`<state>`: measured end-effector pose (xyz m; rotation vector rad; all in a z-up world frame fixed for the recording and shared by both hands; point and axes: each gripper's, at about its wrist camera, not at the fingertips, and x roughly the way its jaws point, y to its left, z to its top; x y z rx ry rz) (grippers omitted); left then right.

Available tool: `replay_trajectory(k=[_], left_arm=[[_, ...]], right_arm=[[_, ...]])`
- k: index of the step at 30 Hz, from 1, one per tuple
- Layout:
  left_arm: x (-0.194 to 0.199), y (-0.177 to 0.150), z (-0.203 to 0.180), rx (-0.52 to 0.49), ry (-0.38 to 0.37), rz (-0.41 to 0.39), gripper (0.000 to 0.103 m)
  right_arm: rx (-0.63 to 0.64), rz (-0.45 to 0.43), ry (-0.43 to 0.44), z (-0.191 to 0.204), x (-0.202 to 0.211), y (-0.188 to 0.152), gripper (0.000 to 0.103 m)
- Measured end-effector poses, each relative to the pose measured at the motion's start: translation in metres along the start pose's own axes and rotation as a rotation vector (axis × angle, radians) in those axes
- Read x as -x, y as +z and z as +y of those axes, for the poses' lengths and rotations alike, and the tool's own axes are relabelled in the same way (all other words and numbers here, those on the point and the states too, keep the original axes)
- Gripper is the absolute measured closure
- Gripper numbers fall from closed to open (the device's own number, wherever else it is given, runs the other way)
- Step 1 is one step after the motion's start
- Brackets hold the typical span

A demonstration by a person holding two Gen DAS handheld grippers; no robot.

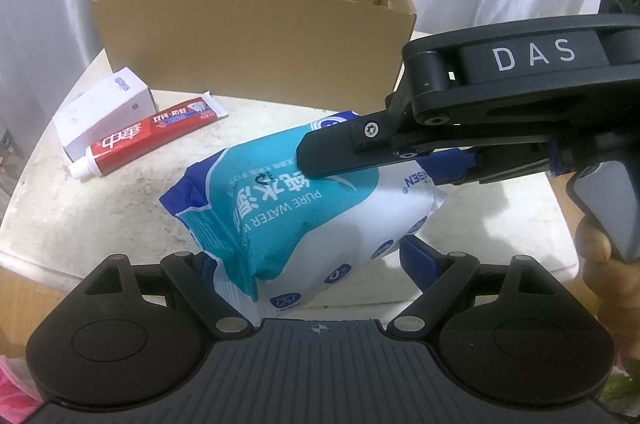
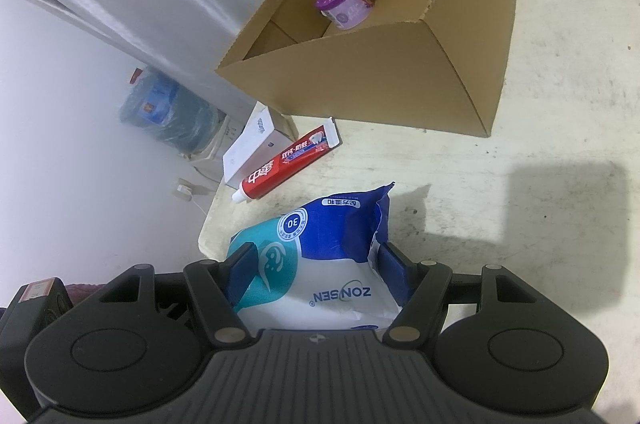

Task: Organize objects
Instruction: 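Hold the wet wipes pack in the right gripper above the table, then carry the wet wipes pack with the right gripper over the cardboard box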

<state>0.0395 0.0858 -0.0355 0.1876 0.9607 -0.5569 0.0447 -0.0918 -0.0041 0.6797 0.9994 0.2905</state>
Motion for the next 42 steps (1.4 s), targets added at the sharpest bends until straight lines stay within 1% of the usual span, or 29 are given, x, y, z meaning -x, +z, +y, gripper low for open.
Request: replay_trajectory(k=[10, 24, 33, 42], left_arm=[[0.015, -0.001, -0.001, 0.001, 0.012, -0.034, 0.016], [0.040, 0.000, -0.004, 0.005, 0.058, -0.097, 0.016], [0.059, 0.011, -0.005, 0.006, 0.094, -0.148, 0.016], [0.067, 0.030, -0.006, 0.000, 0.117, -0.192, 0.016]], right_arm=[[0.022, -0.020, 0.015, 0.009, 0.008, -0.002, 0.033], [0.075, -0.053, 0.047, 0.030, 0.018, -0.002, 0.033], [0.116, -0.088, 0.076, 0.046, 0.030, 0.004, 0.033], [0.150, -0.138, 0.094, 0.059, 0.042, 0.017, 0.033]])
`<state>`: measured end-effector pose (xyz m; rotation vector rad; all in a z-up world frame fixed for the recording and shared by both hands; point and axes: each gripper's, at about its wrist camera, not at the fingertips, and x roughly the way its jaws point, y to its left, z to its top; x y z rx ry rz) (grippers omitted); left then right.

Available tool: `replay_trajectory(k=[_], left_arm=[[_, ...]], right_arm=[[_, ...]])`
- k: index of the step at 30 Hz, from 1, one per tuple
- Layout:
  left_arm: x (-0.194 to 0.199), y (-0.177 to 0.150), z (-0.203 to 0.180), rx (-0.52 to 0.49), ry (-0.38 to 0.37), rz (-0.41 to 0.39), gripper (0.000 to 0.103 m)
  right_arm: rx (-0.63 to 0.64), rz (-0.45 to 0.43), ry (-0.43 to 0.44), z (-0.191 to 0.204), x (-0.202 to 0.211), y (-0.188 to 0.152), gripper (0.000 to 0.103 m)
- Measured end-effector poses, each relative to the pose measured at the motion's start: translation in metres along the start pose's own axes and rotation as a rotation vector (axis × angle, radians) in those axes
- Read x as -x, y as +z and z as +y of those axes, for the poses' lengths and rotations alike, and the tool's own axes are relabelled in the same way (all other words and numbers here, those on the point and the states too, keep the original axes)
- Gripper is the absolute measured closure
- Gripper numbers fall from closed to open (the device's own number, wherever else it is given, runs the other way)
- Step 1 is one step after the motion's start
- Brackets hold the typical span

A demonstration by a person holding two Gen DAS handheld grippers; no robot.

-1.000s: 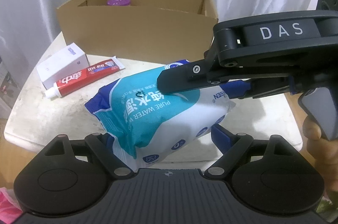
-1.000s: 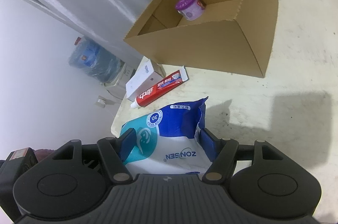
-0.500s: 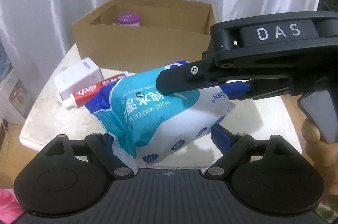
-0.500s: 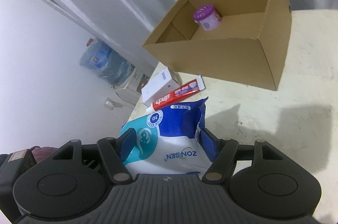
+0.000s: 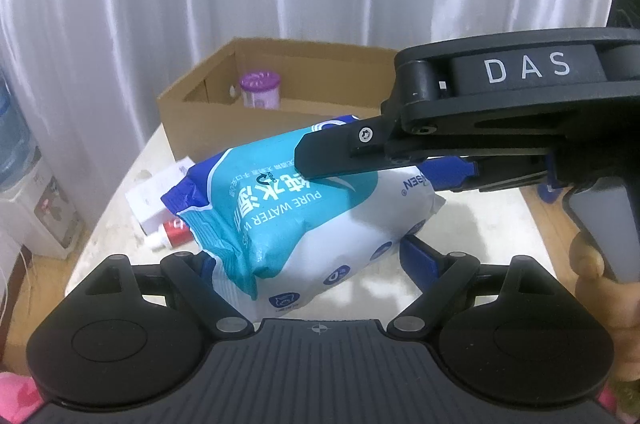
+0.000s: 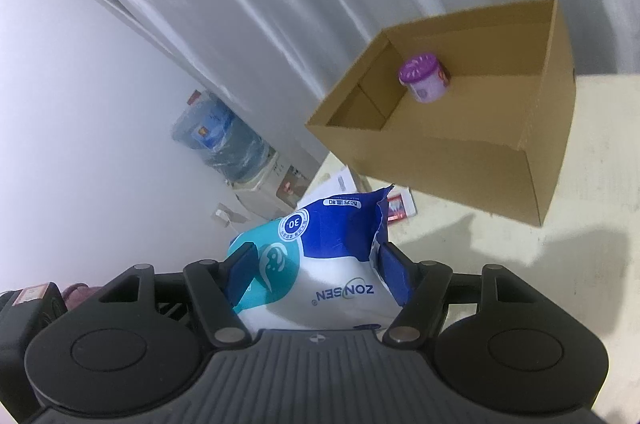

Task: Organize objects
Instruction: 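Carry the wet wipes pack with the right gripper over the cardboard box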

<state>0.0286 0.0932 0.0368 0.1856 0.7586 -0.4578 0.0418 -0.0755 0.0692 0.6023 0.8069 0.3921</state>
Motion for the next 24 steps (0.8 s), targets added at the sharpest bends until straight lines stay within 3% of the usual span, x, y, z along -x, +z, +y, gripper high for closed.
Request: replay_trajectory(k=[16, 24], left_arm=[[-0.008, 0.049, -0.005, -0.028, 0.003, -0.072, 0.016], [-0.039, 0.092, -0.006, -0.052, -0.026, -0.080, 0.016]], right_arm=[[0.049, -0.091, 0.001, 0.009, 0.011, 0.047, 0.032], [0.063, -0.128, -0.032, 0.002, 0.011, 0.086, 0.032]])
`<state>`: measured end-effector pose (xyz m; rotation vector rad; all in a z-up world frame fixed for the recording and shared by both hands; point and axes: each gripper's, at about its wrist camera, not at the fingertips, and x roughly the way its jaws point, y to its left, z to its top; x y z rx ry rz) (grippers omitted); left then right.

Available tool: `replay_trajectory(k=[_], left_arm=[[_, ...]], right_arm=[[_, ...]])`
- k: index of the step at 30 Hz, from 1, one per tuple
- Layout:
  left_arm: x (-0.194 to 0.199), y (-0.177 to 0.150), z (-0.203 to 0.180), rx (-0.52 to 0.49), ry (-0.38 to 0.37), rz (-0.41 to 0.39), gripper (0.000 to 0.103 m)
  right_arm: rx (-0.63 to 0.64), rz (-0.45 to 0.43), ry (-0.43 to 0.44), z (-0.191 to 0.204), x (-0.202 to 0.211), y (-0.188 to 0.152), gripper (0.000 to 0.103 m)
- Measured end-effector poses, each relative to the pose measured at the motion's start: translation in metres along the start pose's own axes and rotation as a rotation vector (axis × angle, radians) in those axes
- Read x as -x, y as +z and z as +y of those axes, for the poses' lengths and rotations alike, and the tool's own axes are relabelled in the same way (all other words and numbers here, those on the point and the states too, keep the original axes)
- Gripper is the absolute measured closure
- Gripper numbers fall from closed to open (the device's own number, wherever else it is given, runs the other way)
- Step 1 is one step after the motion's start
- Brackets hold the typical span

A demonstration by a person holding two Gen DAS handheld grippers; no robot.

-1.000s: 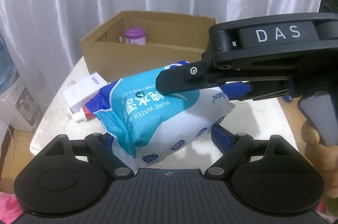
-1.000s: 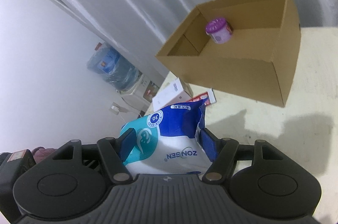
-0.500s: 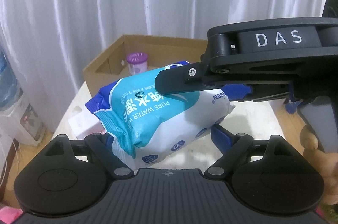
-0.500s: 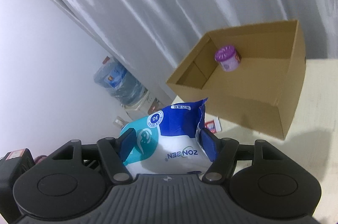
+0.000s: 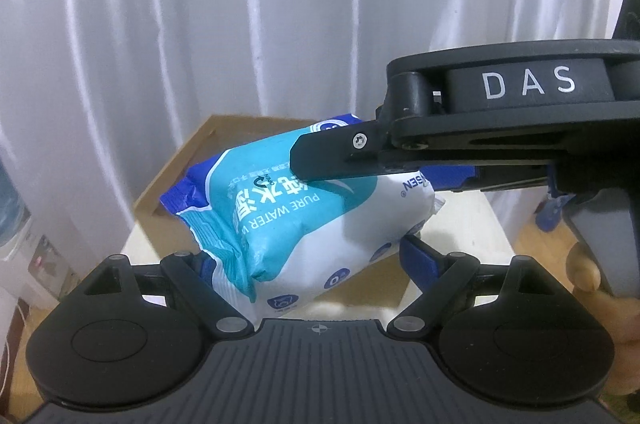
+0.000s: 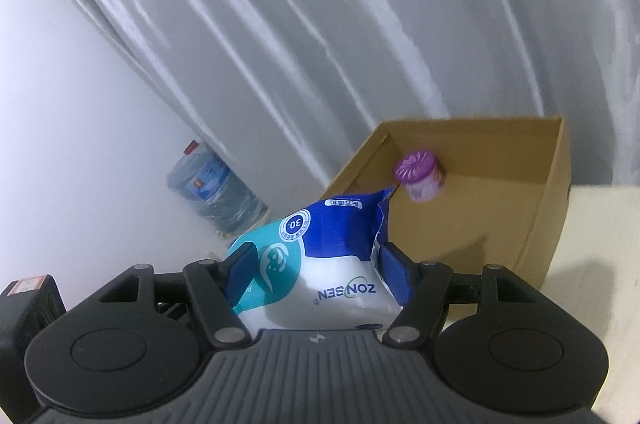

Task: Organize objects
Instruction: 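Carry the wet wipes pack with the right gripper over the cardboard box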

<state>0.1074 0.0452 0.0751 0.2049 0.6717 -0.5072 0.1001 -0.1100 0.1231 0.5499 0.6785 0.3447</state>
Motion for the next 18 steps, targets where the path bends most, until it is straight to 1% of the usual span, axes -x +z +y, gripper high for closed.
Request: replay_trajectory(k=[3, 7, 14, 18], left_arm=[[-0.017, 0.015, -0.002, -0.008, -0.017, 0.016, 0.016], [-0.051, 0.035, -0.001, -0.007, -0.040, 0.056, 0.016], [-0.117, 0.057, 0.002, 0.022, -0.063, 0.160, 0.016], [-0.143, 0.060, 0.007, 0.057, -0.087, 0.216, 0.016]], right_arm=[[0.009, 0.001, -0.021, -0.007, -0.007, 0.019, 0.031], [0.019, 0.015, -0.053, -0.022, -0.022, 0.042, 0.031], [-0.023, 0.095, -0.084, -0.066, -0.064, 0.077, 0.031], [-0.031, 0.146, -0.112, -0.088, -0.088, 0.089, 0.031]])
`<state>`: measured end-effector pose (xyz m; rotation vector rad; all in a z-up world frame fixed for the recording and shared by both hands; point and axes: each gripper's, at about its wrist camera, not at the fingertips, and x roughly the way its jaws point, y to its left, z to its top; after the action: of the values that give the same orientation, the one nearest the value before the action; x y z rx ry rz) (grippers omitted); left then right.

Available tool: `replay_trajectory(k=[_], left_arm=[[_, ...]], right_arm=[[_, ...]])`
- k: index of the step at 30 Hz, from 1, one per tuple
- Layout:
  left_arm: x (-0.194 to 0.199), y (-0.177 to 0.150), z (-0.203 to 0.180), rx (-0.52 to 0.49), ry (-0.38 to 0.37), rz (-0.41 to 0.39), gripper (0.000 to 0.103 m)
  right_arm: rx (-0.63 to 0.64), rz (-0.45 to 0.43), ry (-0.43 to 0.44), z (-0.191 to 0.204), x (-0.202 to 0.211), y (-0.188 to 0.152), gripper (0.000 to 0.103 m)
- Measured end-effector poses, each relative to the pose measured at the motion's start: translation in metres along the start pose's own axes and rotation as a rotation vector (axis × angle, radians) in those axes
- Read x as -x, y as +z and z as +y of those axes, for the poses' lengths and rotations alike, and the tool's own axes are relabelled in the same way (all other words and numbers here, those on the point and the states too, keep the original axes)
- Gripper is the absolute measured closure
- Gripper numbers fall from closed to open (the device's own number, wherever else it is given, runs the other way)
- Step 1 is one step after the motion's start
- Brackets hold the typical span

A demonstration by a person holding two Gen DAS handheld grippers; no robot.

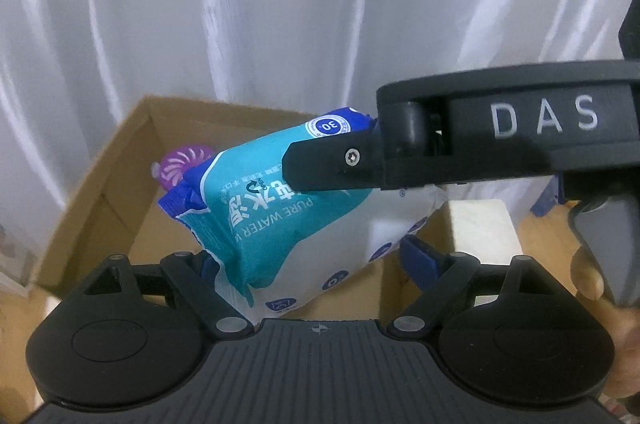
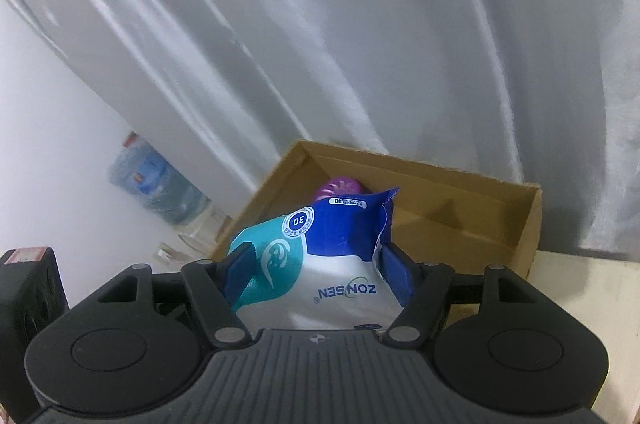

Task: Organize objects
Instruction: 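Carry the wet wipes pack with the right gripper over the cardboard box, then lower the wet wipes pack into the box and open the right gripper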

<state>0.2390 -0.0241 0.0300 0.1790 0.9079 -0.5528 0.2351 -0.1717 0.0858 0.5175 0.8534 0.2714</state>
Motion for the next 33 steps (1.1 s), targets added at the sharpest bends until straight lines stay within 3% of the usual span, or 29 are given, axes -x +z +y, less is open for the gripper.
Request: replay_trajectory(k=[8, 17, 24, 27, 33], left_arm=[[-0.042, 0.015, 0.017, 0.042, -0.033, 0.110, 0.016], [-0.066, 0.024, 0.022, -0.031, -0.045, 0.174, 0.016], [-0.073, 0.033, 0.022, -0.128, -0.070, 0.177, 0.014], [-0.079, 0.034, 0.027, -0.151, -0.034, 0.155, 0.012], [-0.076, 0.036, 0.035, -0.116, -0.033, 0.134, 0.009]], right_arm=[[0.034, 0.073, -0.055, -0.019, -0.041, 0.011, 0.031], [0.024, 0.100, -0.086, -0.031, -0.061, 0.013, 0.031], [0.074, 0.086, -0.145, -0.025, -0.060, 0.010, 0.032], [0.054, 0.079, -0.125, -0.026, -0.057, 0.010, 0.032], [0.045, 0.057, -0.104, -0.023, -0.049, 0.010, 0.032]])
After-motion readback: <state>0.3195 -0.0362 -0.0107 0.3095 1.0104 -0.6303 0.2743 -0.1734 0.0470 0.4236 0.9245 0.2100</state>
